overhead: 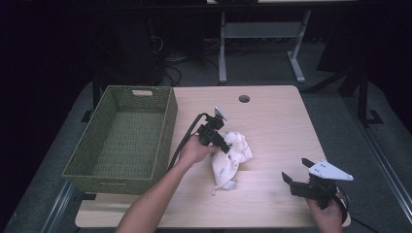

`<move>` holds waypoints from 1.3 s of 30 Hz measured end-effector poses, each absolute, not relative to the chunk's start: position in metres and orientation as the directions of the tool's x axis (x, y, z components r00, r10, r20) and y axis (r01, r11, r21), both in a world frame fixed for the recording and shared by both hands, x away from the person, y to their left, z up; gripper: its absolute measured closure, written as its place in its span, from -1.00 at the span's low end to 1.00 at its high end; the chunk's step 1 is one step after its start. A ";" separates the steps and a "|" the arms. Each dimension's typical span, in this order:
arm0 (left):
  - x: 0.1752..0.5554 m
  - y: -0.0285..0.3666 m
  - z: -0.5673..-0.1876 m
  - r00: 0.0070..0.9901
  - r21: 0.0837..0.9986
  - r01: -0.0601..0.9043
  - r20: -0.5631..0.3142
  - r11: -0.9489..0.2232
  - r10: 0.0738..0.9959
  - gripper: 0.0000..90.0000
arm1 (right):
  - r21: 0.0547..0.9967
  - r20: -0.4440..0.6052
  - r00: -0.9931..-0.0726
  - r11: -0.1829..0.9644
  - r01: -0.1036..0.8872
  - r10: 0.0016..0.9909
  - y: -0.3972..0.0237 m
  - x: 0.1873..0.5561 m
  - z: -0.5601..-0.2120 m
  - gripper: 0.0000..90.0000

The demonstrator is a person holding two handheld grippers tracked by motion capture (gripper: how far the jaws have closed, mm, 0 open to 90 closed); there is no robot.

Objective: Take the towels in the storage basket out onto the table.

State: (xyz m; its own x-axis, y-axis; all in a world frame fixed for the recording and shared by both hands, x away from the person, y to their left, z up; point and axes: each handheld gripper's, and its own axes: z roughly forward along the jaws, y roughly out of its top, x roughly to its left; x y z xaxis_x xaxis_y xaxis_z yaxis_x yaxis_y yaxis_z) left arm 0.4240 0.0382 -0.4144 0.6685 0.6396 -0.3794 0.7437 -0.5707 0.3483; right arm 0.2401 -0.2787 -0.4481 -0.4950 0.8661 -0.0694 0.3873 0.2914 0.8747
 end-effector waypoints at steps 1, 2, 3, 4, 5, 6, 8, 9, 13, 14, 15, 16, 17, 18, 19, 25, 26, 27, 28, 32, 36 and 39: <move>0.424 0.038 -0.414 0.669 0.348 0.744 -0.379 -0.571 0.640 0.57 | 0.875 -0.069 -0.495 0.292 0.387 0.866 -0.279 0.240 -0.448 -0.70; 0.424 0.037 -0.415 0.669 0.347 0.743 -0.378 -0.571 0.640 0.57 | 0.875 -0.069 -0.495 0.292 0.387 0.866 -0.279 0.240 -0.448 -0.70; 0.424 0.036 -0.416 0.670 0.350 0.742 -0.373 -0.571 0.642 0.57 | 0.874 -0.070 -0.495 0.292 0.388 0.866 -0.279 0.240 -0.448 -0.70; 0.424 0.036 -0.416 0.671 0.349 0.741 -0.370 -0.573 0.642 0.57 | 0.874 -0.070 -0.495 0.292 0.388 0.866 -0.279 0.240 -0.448 -0.70; 0.424 0.036 -0.417 0.671 0.349 0.741 -0.370 -0.573 0.642 0.57 | 0.875 -0.069 -0.495 0.292 0.388 0.866 -0.279 0.240 -0.448 -0.70; 0.424 0.036 -0.417 0.671 0.349 0.741 -0.370 -0.573 0.642 0.57 | 0.875 -0.070 -0.495 0.291 0.387 0.866 -0.279 0.240 -0.448 -0.70; 0.424 0.035 -0.418 0.667 0.348 0.745 -0.371 -0.569 0.646 0.56 | 0.875 -0.069 -0.495 0.291 0.387 0.866 -0.279 0.240 -0.448 -0.70; 0.424 0.035 -0.418 0.668 0.349 0.744 -0.370 -0.570 0.646 0.56 | 0.875 -0.069 -0.495 0.291 0.387 0.866 -0.279 0.240 -0.448 -0.70; 0.424 0.034 -0.420 0.668 0.344 0.744 -0.367 -0.573 0.647 0.54 | 0.877 -0.066 -0.492 0.286 0.387 0.868 -0.280 0.240 -0.448 -0.70; 0.424 0.034 -0.420 0.669 0.346 0.743 -0.367 -0.573 0.646 0.54 | 0.877 -0.066 -0.492 0.286 0.387 0.868 -0.280 0.240 -0.448 -0.70; 0.424 0.034 -0.420 0.671 0.346 0.741 -0.365 -0.575 0.645 0.53 | 0.878 -0.066 -0.492 0.285 0.385 0.868 -0.280 0.240 -0.448 -0.70; 0.424 0.033 -0.420 0.670 0.352 0.742 -0.360 -0.571 0.649 0.53 | 0.878 -0.067 -0.493 0.286 0.384 0.868 -0.280 0.240 -0.447 -0.70; 0.424 0.033 -0.420 0.670 0.352 0.742 -0.360 -0.571 0.649 0.52 | 0.878 -0.067 -0.493 0.286 0.384 0.868 -0.280 0.240 -0.447 -0.70; 0.424 0.033 -0.420 0.669 0.354 0.743 -0.364 -0.568 0.648 0.50 | 0.877 -0.067 -0.493 0.287 0.385 0.867 -0.280 0.240 -0.448 -0.70; 0.424 0.033 -0.420 0.667 0.354 0.744 -0.366 -0.566 0.649 0.50 | 0.877 -0.067 -0.493 0.287 0.385 0.867 -0.280 0.240 -0.448 -0.70; 0.424 0.034 -0.419 0.673 0.361 0.739 -0.353 -0.570 0.649 0.31 | 0.876 -0.068 -0.493 0.288 0.386 0.867 -0.280 0.240 -0.448 -0.70; 0.424 0.035 -0.418 0.667 0.369 0.744 -0.362 -0.557 0.651 0.31 | 0.876 -0.068 -0.494 0.288 0.386 0.867 -0.280 0.240 -0.448 -0.70; 0.424 0.035 -0.418 0.667 0.369 0.744 -0.362 -0.557 0.651 0.30 | 0.876 -0.068 -0.494 0.288 0.386 0.867 -0.280 0.240 -0.448 -0.70; 0.424 0.035 -0.417 0.670 0.375 0.742 -0.360 -0.557 0.650 0.30 | 0.876 -0.067 -0.493 0.288 0.387 0.867 -0.280 0.240 -0.448 -0.70; 0.423 0.036 -0.413 0.682 0.392 0.729 -0.347 -0.561 0.644 0.21 | 0.874 -0.067 -0.495 0.290 0.389 0.866 -0.280 0.241 -0.449 -0.70; 0.422 0.037 -0.410 0.684 0.403 0.726 -0.337 -0.557 0.648 0.12 | 0.873 -0.070 -0.496 0.293 0.389 0.865 -0.279 0.240 -0.449 -0.70; 0.421 0.038 -0.408 0.688 0.410 0.721 -0.334 -0.558 0.644 0.08 | 0.872 -0.067 -0.499 0.294 0.392 0.864 -0.279 0.240 -0.450 -0.70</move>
